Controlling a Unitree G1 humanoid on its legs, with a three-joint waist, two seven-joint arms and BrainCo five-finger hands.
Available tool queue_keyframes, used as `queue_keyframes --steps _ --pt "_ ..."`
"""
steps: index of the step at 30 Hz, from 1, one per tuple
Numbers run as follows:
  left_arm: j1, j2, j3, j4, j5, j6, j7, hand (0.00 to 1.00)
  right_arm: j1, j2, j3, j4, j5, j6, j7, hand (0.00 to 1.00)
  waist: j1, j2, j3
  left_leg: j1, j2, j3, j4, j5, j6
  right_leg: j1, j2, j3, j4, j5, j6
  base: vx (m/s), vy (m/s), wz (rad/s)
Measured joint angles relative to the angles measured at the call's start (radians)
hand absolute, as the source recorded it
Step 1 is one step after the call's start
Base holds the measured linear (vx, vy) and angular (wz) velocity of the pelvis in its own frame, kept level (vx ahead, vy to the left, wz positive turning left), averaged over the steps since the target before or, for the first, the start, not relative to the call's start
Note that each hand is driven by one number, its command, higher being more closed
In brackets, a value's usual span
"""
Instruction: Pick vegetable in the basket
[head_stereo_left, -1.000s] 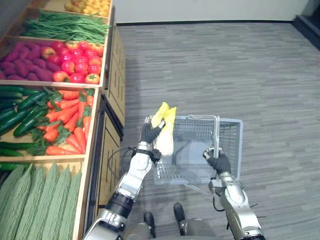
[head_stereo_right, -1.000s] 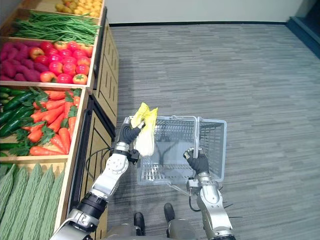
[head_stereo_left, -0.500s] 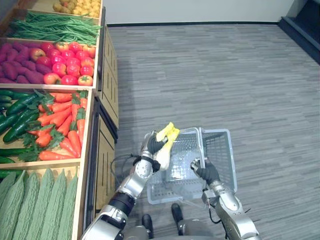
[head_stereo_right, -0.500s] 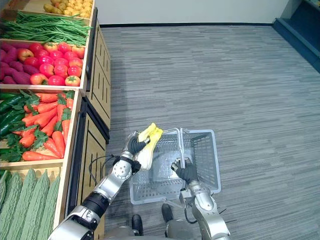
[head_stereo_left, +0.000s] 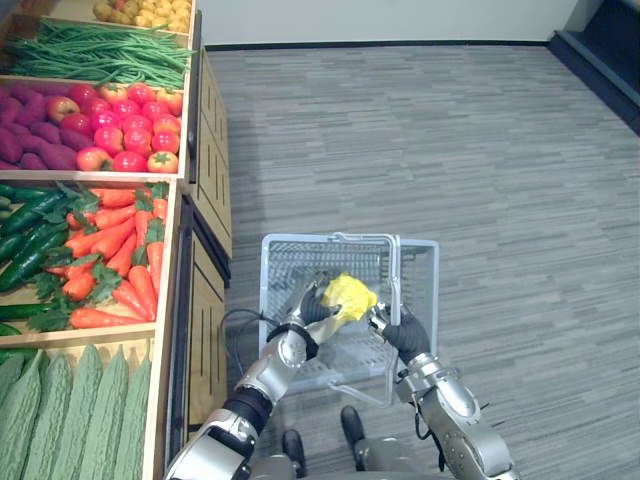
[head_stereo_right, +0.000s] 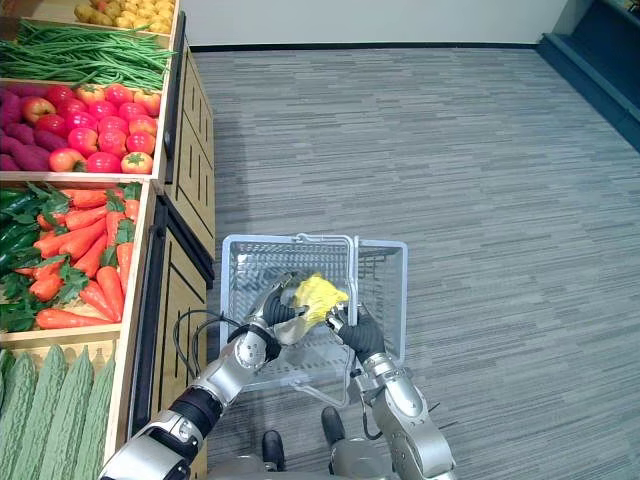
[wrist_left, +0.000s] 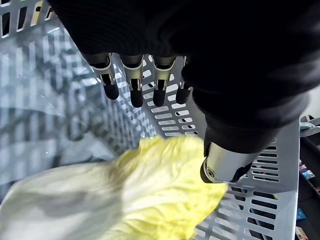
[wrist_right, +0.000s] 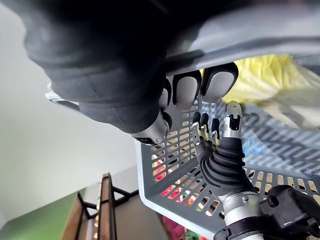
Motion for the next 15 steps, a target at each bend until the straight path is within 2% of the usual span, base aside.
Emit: queue_keyframes --steps 3,9,15 --pt "0.008 -0.010 0.000 -0.010 -0.003 0.000 0.001 0.00 0.008 0.015 -0.022 0.005 -0.038 0.000 -0.009 1.00 0.001 0.000 0.000 0.014 -0.001 -0.006 -0.024 0.014 -0.003 0.005 0.000 -0.005 -0.002 0.000 0.000 -0.01 -0.013 0.06" --pt "0.060 -0.011 0.005 -0.181 -0.039 -0.006 0.001 0.00 0.023 0.031 -0.101 0.009 -0.124 0.000 -0.047 1.00 0.002 0.001 -0.002 0.019 -0.002 -0.027 -0.033 0.020 -0.006 0.014 -0.002 -0.025 -0.009 0.000 0.000 0.00 -0.008 0.09" --pt "0.148 -0.014 0.013 -0.400 -0.141 -0.052 -0.016 0.00 0.026 0.065 -0.160 0.042 -0.234 0.000 -0.071 1.00 0.005 0.006 -0.023 0.022 -0.002 -0.049 -0.034 0.025 -0.005 0.027 -0.004 -0.049 -0.012 -0.001 0.001 0.01 -0.002 0.12"
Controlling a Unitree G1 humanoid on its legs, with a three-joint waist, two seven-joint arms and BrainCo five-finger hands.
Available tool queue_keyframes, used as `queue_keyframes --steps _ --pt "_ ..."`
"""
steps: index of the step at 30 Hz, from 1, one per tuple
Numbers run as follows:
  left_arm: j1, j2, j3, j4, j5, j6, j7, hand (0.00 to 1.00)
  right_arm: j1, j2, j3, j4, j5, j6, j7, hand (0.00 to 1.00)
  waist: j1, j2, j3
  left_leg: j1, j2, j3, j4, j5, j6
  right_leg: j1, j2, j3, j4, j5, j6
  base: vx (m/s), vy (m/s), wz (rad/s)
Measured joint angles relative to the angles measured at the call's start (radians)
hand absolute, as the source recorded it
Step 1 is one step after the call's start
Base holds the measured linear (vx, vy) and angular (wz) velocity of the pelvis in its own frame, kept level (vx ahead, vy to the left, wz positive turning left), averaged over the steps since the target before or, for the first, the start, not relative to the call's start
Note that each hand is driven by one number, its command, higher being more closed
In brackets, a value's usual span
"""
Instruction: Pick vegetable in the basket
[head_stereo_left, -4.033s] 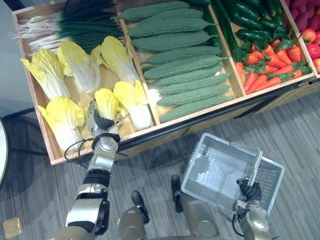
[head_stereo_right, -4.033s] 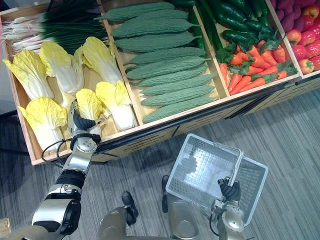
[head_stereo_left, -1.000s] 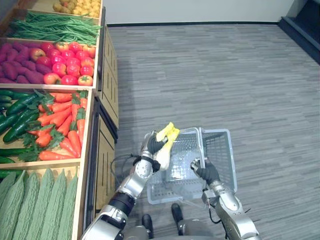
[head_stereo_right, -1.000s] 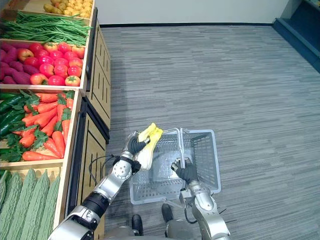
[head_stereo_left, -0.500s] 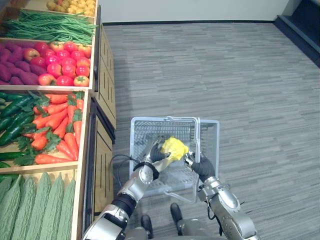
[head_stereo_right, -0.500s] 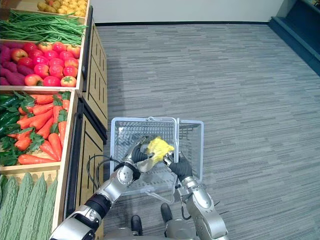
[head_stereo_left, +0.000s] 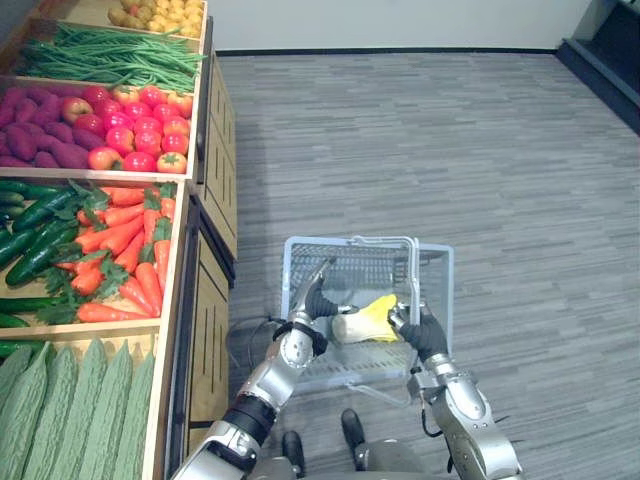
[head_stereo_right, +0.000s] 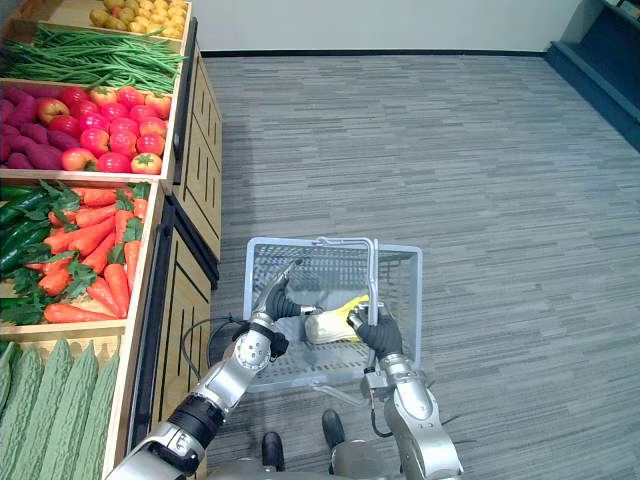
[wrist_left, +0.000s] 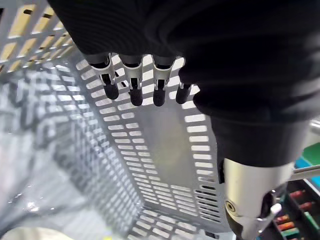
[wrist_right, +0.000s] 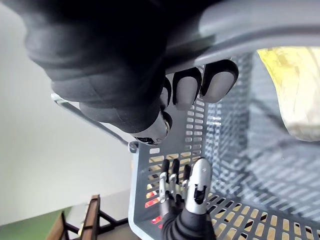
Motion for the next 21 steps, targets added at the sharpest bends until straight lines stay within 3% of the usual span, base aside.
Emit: queue_keyframes --steps 3,7,8,13,16,21 --pt "0.061 -0.001 0.018 -0.105 -0.107 -0.029 -0.010 0.00 0.005 0.008 -0.041 0.021 -0.033 0.003 -0.022 1.00 0.021 0.011 -0.016 0.003 -0.004 -0.009 -0.004 0.002 -0.001 0.003 -0.004 -0.007 0.001 -0.004 0.005 -0.02 0.004 0.09" --pt "0.129 0.000 0.093 -0.170 -0.200 -0.041 -0.024 0.00 0.006 0.013 -0.109 0.032 -0.060 0.004 -0.055 1.00 0.028 0.034 -0.030 0.021 -0.015 -0.032 -0.050 0.031 0.004 0.007 -0.014 -0.033 0.004 -0.009 0.009 -0.02 0.012 0.18" --pt "0.163 0.001 0.132 -0.195 -0.291 -0.044 -0.035 0.00 0.006 0.022 -0.142 0.033 -0.070 0.004 -0.068 1.00 0.036 0.037 -0.033 0.037 -0.018 -0.035 -0.073 0.041 0.000 0.014 -0.016 -0.038 0.004 -0.011 0.009 -0.02 0.025 0.10" --pt "0.285 0.003 0.250 -0.259 -0.482 -0.083 -0.072 0.00 0.005 0.038 -0.244 0.058 -0.085 0.004 -0.086 1.00 0.050 0.037 -0.061 0.047 -0.025 -0.054 -0.100 0.053 0.001 0.019 -0.025 -0.061 0.005 -0.017 0.012 -0.01 0.020 0.14" --pt "0.324 0.003 0.322 -0.245 -0.494 -0.083 -0.069 0.00 0.004 0.046 -0.280 0.104 -0.091 0.002 -0.089 1.00 0.054 0.034 -0.065 0.048 -0.026 -0.061 -0.101 0.058 0.005 0.023 -0.027 -0.063 0.005 -0.018 0.012 0.01 0.015 0.08" --pt "0.352 0.015 0.417 -0.084 -0.469 -0.068 -0.064 0.00 0.031 0.058 -0.314 0.195 -0.095 0.002 -0.086 1.00 0.077 0.033 -0.065 0.054 -0.025 -0.076 -0.101 0.055 0.001 0.039 -0.028 -0.083 0.006 -0.025 0.005 -0.01 -0.006 0.10"
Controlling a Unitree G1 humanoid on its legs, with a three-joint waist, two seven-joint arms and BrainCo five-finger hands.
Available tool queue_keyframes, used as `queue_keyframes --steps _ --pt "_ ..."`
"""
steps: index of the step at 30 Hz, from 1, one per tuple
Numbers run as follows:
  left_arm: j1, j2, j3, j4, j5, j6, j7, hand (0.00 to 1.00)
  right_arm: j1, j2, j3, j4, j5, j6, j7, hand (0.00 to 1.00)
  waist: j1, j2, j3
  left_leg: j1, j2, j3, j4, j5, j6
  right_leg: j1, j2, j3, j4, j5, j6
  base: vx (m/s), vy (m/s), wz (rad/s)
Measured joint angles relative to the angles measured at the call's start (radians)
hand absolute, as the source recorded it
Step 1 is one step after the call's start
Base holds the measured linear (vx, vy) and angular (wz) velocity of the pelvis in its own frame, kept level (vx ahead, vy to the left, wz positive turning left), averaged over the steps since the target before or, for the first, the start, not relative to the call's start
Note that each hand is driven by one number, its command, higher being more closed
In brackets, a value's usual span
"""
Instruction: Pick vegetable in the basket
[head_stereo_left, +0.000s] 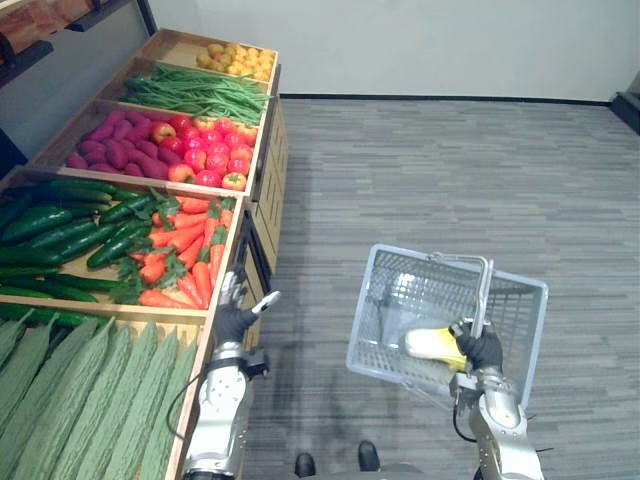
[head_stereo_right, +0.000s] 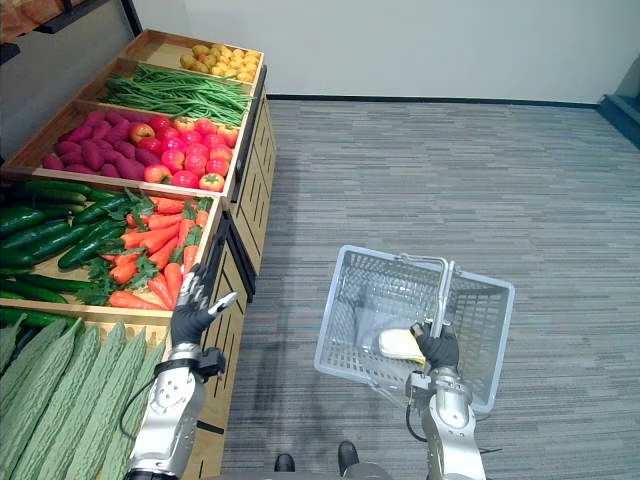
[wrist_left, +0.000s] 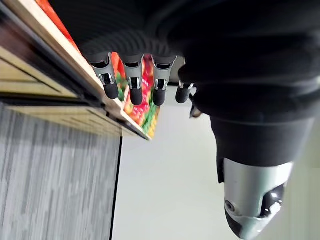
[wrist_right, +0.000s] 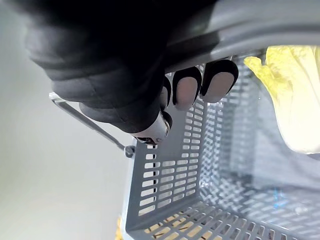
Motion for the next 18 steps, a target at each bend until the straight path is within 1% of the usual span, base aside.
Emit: queue_keyframes --steps 2,5,7,8,10,11,12,13,14,15,16,17,18 --pt "0.021 -0.001 0.017 0.013 0.032 0.008 -0.001 0.00 0.011 0.012 -0.008 0.017 0.000 0.000 0.002 1.00 0.001 -0.001 0.000 -0.007 0.001 -0.009 0.000 0.000 0.000 -0.002 0.000 -0.008 0.005 -0.007 0.000 -0.02 -0.007 0.16" --pt "0.043 -0.004 0.028 0.035 0.075 0.011 0.000 0.00 0.020 0.019 -0.013 0.037 0.000 0.000 0.002 1.00 0.010 -0.002 0.001 -0.006 0.003 -0.007 0.002 -0.001 -0.001 -0.004 0.002 -0.011 0.016 -0.016 -0.001 0.00 -0.003 0.02" --pt "0.044 -0.006 0.029 0.054 0.099 0.014 -0.001 0.00 0.021 0.025 -0.024 0.048 0.000 0.000 0.002 1.00 0.025 -0.003 0.001 -0.008 0.004 -0.001 0.012 -0.007 0.000 -0.004 0.003 -0.009 0.019 -0.017 -0.002 0.01 -0.004 -0.05" --pt "0.049 -0.009 0.033 0.054 0.112 0.015 0.000 0.00 0.021 0.028 -0.024 0.049 0.002 0.000 0.002 1.00 0.028 -0.005 0.003 -0.010 0.005 0.011 0.035 -0.021 0.002 -0.005 0.003 -0.003 0.020 -0.017 -0.002 0.03 -0.006 -0.20" --pt "0.064 -0.021 0.056 0.053 0.113 0.015 0.005 0.00 0.018 0.030 -0.023 0.049 0.004 0.000 0.002 1.00 0.035 -0.010 0.004 -0.040 0.009 0.037 0.116 -0.073 0.000 -0.023 0.008 0.018 0.055 -0.040 -0.001 0.02 -0.009 -0.36" --pt "0.071 -0.024 0.066 0.051 0.113 0.016 0.017 0.00 0.009 0.030 -0.022 0.049 0.007 0.000 0.001 1.00 0.046 -0.013 0.006 -0.067 0.015 0.060 0.174 -0.112 0.005 -0.051 0.015 0.028 0.109 -0.076 0.007 -0.02 -0.022 -0.44" --pt "0.072 -0.025 0.069 0.050 0.113 0.017 0.020 0.00 0.005 0.030 -0.023 0.049 0.009 0.000 0.000 1.00 0.051 -0.014 0.007 -0.080 0.018 0.072 0.202 -0.132 0.005 -0.066 0.017 0.033 0.137 -0.094 0.010 -0.01 -0.004 -0.47" --pt "0.073 -0.026 0.073 0.041 0.113 0.021 0.022 0.00 -0.001 0.030 -0.023 0.049 0.013 0.000 -0.001 1.00 0.054 -0.029 0.018 -0.099 0.023 0.089 0.275 -0.182 0.014 -0.098 0.012 0.019 0.209 -0.146 0.026 -0.01 0.010 -0.27" --pt "0.073 -0.026 0.073 0.029 0.113 0.022 0.023 0.00 -0.005 0.031 -0.023 0.049 0.014 0.000 -0.002 1.00 0.055 -0.025 0.025 -0.099 0.025 0.093 0.310 -0.209 0.016 -0.106 0.005 -0.002 0.255 -0.166 0.052 0.00 0.023 -0.20" --pt "0.073 -0.026 0.073 0.005 0.113 0.026 0.028 0.00 -0.010 0.032 -0.021 0.048 0.014 0.000 -0.002 1.00 0.053 -0.035 0.051 -0.094 0.028 0.095 0.357 -0.249 0.022 -0.133 -0.005 -0.034 0.390 -0.203 0.094 0.00 0.012 -0.11" --pt "0.070 -0.024 0.073 -0.002 0.113 0.028 0.040 0.00 -0.012 0.038 -0.020 0.049 0.012 0.000 -0.002 1.00 0.055 -0.041 0.064 -0.070 0.034 0.094 0.375 -0.269 0.042 -0.213 -0.017 -0.086 0.565 -0.191 0.077 0.04 0.007 -0.01" --pt "0.072 -0.024 0.074 -0.003 0.113 0.029 0.041 0.00 -0.011 0.040 -0.018 0.049 0.011 0.001 -0.002 1.00 0.052 -0.037 0.065 -0.063 0.039 0.094 0.380 -0.275 0.048 -0.245 -0.022 -0.112 0.632 -0.201 0.064 0.14 0.019 0.05" --pt "0.072 -0.027 0.073 -0.011 0.113 0.031 0.044 0.00 -0.011 0.040 -0.017 0.049 0.012 0.002 -0.002 1.00 0.049 -0.034 0.068 -0.053 0.045 0.092 0.383 -0.291 0.052 -0.288 -0.039 -0.149 0.691 -0.222 0.037 0.18 0.025 0.05"
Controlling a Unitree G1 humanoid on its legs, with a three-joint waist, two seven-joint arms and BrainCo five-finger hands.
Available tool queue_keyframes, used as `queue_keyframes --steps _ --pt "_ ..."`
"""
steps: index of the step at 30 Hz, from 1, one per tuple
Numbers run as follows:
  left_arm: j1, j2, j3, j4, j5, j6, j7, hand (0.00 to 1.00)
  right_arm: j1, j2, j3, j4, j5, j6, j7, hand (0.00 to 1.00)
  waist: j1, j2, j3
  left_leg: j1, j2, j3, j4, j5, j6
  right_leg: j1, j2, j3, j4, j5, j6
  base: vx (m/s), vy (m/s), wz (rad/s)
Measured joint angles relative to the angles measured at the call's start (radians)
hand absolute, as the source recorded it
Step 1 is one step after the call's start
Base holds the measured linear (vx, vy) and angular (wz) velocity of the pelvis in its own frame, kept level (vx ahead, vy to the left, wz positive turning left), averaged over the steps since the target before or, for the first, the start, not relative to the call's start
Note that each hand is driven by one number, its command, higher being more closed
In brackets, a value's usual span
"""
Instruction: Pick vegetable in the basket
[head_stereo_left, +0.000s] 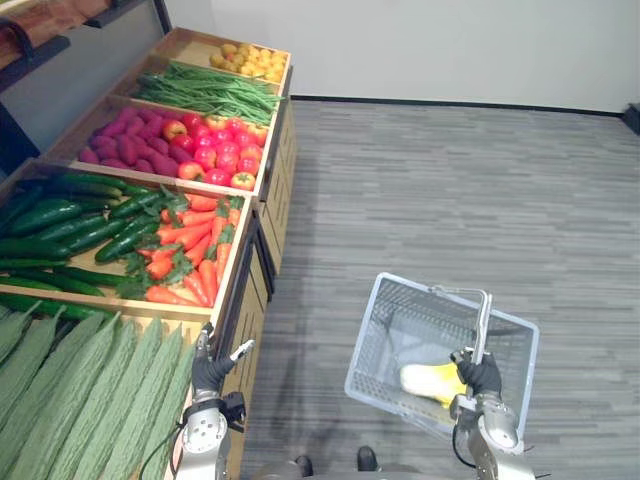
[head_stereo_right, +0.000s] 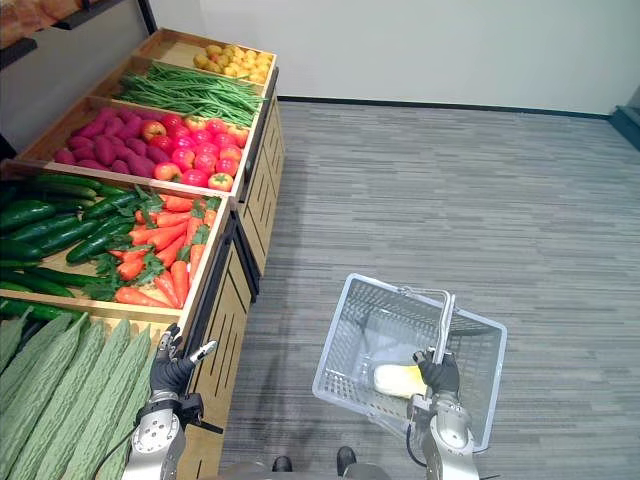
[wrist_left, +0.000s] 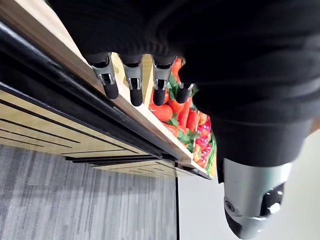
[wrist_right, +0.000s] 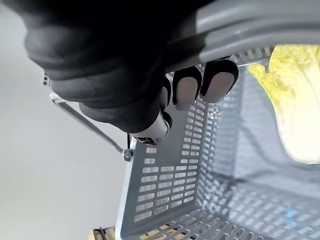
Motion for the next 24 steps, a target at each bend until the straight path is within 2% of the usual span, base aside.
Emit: queue_keyframes --steps 1,3,4,5,6,7,8,9,10,11,12,14,16,18,19,20,21,22,23,24 --pt "0.000 0.005 -0.003 -0.014 0.000 -0.001 0.011 0.00 0.000 0.000 0.001 0.000 0.000 0.000 0.000 1.00 0.004 -0.010 -0.004 0.010 0.001 -0.004 0.000 -0.015 -0.005 -0.029 -0.006 -0.016 -0.036 -0.008 -0.004 0.21 0.015 0.03" --pt "-0.008 0.007 -0.003 -0.015 0.000 -0.001 0.019 0.00 -0.008 -0.003 0.000 0.000 0.000 -0.002 0.000 1.00 0.001 -0.010 -0.005 0.015 0.008 -0.022 0.002 -0.030 -0.008 -0.046 -0.004 -0.011 -0.157 -0.001 -0.004 0.30 -0.037 0.08" --pt "-0.021 0.012 -0.002 -0.015 0.000 -0.001 0.023 0.00 -0.026 -0.007 -0.006 0.000 0.000 -0.002 -0.001 1.00 -0.001 -0.002 -0.001 0.017 0.020 -0.034 0.001 -0.044 -0.020 -0.062 0.020 0.028 -0.276 0.037 0.004 0.63 -0.144 0.68" --pt "-0.047 0.013 0.002 -0.011 0.002 -0.001 0.042 0.00 -0.036 -0.016 -0.010 0.001 0.000 -0.002 -0.001 1.00 -0.030 0.000 0.002 0.043 0.021 -0.088 -0.006 -0.059 -0.055 -0.057 0.040 0.131 -0.543 0.194 0.034 0.70 -0.211 1.03" --pt "-0.051 0.015 0.003 -0.010 0.005 -0.001 0.049 0.00 -0.035 -0.017 -0.008 0.003 -0.003 -0.001 -0.001 1.00 -0.039 -0.019 -0.004 0.087 0.010 -0.129 -0.005 -0.087 -0.085 -0.043 0.028 0.179 -0.601 0.257 0.022 0.80 -0.317 1.23" --pt "-0.052 0.015 0.002 -0.005 0.009 -0.002 0.050 0.00 -0.035 -0.020 -0.007 0.004 -0.004 0.000 0.000 1.00 -0.046 -0.010 -0.002 0.108 0.014 -0.153 0.000 -0.105 -0.097 -0.034 0.025 0.181 -0.577 0.341 0.014 0.65 -0.328 0.87" --pt "-0.059 -0.008 -0.001 0.012 0.019 0.000 0.056 0.00 -0.042 -0.042 0.000 0.010 -0.005 0.001 -0.001 1.00 -0.046 0.047 0.007 0.136 0.057 -0.188 0.001 -0.110 -0.114 -0.032 0.061 0.139 -0.501 0.347 -0.016 0.61 -0.341 0.74" --pt "-0.057 -0.033 0.010 -0.001 0.026 -0.004 0.055 0.00 -0.048 -0.052 0.005 0.009 -0.004 0.001 0.000 1.00 -0.036 0.071 0.002 0.116 0.085 -0.214 0.047 -0.084 -0.153 -0.041 0.076 0.102 -0.443 0.283 -0.036 0.46 -0.275 0.62" --pt "-0.055 -0.044 0.010 -0.013 0.026 -0.005 0.055 0.00 -0.051 -0.053 0.009 0.008 -0.004 0.001 0.001 1.00 -0.035 0.077 0.000 0.097 0.097 -0.229 0.098 -0.074 -0.156 -0.037 0.084 0.082 -0.426 0.252 -0.048 0.34 -0.227 0.58" --pt "-0.052 -0.059 0.011 -0.027 0.026 -0.005 0.055 0.00 -0.049 -0.054 0.014 0.001 -0.004 0.001 0.003 1.00 -0.033 0.087 0.000 0.055 0.116 -0.248 0.204 -0.059 -0.177 -0.015 0.100 0.049 -0.418 0.224 -0.065 0.39 -0.268 0.66" --pt "-0.050 -0.074 0.006 -0.037 0.026 -0.006 0.047 0.00 -0.036 -0.052 0.033 -0.012 -0.001 0.001 0.003 1.00 -0.024 0.093 0.001 -0.041 0.154 -0.252 0.437 0.038 -0.172 0.045 0.130 0.002 -0.429 0.196 -0.098 0.38 -0.257 0.63" --pt "-0.034 -0.081 0.005 -0.038 0.026 -0.005 0.037 0.00 -0.023 -0.050 0.058 -0.044 0.005 0.001 0.001 1.00 -0.017 0.092 0.002 -0.133 0.209 -0.206 0.624 0.140 -0.166 0.122 0.150 -0.026 -0.476 0.179 -0.122 0.36 -0.230 0.51" --pt "-0.012 -0.085 -0.016 -0.053 0.026 -0.003 0.037 0.00 -0.016 -0.044 0.066 -0.092 0.007 -0.005 -0.010 1.00 -0.014 0.092 0.003 -0.226 0.261 -0.074 0.728 0.119 -0.148 0.221 0.142 -0.059 -0.544 0.168 -0.140 0.40 -0.199 0.54" --pt "-0.016 -0.087 -0.029 -0.080 0.024 -0.004 0.037 0.00 -0.017 -0.040 0.059 -0.109 0.011 -0.007 -0.020 1.00 -0.004 0.091 0.003 -0.247 0.281 0.032 0.659 0.090 -0.143 0.270 0.122 -0.093 -0.580 0.163 -0.145 0.26 -0.067 0.66" --pt "-0.027 -0.089 -0.044 -0.113 0.023 -0.006 0.037 0.00 -0.015 -0.038 0.028 -0.123 0.015 -0.008 -0.022 1.00 0.004 0.095 0.001 -0.244 0.297 0.162 0.526 0.083 -0.145 0.310 0.100 -0.150 -0.611 0.155 -0.139 0.23 -0.024 0.97" --pt "-0.033 -0.089 -0.051 -0.122 0.024 -0.010 0.037 0.00 -0.013 -0.038 0.012 -0.124 0.016 -0.011 -0.023 1.00 0.001 0.096 0.001 -0.241 0.301 0.221 0.467 0.084 -0.145 0.323 0.092 -0.178 -0.616 0.146 -0.132 0.20 0.014 1.45" --pt "-0.056 -0.091 -0.070 -0.125 0.024 -0.020 0.037 0.00 -0.003 -0.038 -0.022 -0.124 0.016 -0.014 -0.032 1.00 -0.003 0.102 -0.004 -0.232 0.309 0.346 0.357 0.090 -0.141 0.343 0.077 -0.245 -0.619 0.128 -0.120 0.15 0.034 1.37" --pt "-0.067 -0.090 -0.080 -0.125 0.024 -0.022 0.038 0.00 0.005 -0.041 -0.039 -0.124 0.016 -0.015 -0.037 1.00 -0.009 0.114 -0.011 -0.228 0.309 0.402 0.307 0.102 -0.126 0.351 0.071 -0.275 -0.618 0.117 -0.113 0.21 0.099 1.96" --pt "-0.082 -0.089 -0.090 -0.125 0.026 -0.027 0.037 0.00 0.010 -0.053 -0.085 -0.107 0.016 -0.015 -0.041 1.00 -0.025 0.129 -0.020 -0.201 0.282 0.490 0.206 0.096 -0.076 0.357 0.051 -0.340 -0.581 0.072 -0.085 0.17 0.106 1.49" --pt "-0.085 -0.087 -0.089 -0.124 0.026 -0.027 0.038 0.00 0.009 -0.053 -0.095 -0.097 0.016 -0.015 -0.042 1.00 -0.023 0.131 -0.023 -0.188 0.256 0.490 0.169 0.091 -0.068 0.354 0.036 -0.351 -0.559 0.055 -0.075 0.19 0.146 1.30"
